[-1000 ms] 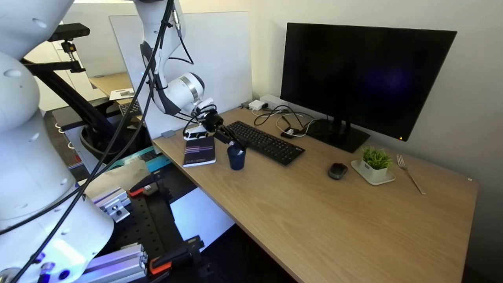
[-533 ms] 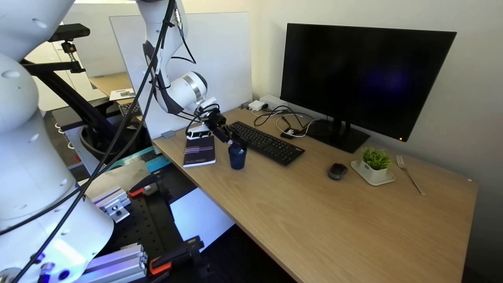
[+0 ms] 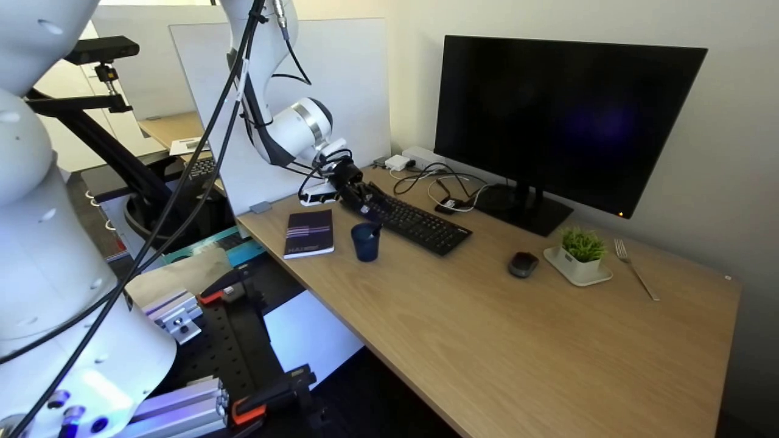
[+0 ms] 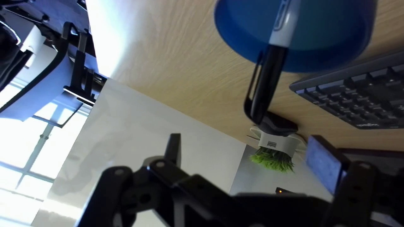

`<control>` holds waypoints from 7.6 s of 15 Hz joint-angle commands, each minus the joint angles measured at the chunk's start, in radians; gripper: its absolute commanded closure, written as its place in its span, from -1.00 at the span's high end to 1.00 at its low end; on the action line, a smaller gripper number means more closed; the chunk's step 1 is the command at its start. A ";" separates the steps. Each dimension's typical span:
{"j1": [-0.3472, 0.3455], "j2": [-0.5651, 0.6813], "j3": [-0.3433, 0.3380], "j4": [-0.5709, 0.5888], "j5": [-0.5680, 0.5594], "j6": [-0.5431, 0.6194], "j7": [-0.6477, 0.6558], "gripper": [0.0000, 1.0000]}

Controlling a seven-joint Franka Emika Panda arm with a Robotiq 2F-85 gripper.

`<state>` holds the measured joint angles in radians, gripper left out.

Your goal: Put the marker in the cup then move the cup to the right

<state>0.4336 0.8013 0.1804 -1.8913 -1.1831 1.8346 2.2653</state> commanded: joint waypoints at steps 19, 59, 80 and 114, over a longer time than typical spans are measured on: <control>-0.379 -0.471 -0.044 -0.325 0.652 0.530 -0.848 1.00; -0.350 -0.508 -0.141 -0.302 1.355 0.480 -1.883 1.00; -0.181 -0.337 -0.149 -0.394 1.321 0.837 -1.635 1.00; -0.083 -0.212 -0.244 -0.414 1.280 1.002 -1.645 1.00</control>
<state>0.3288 0.5877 -0.0435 -2.2946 0.1068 2.8039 0.6164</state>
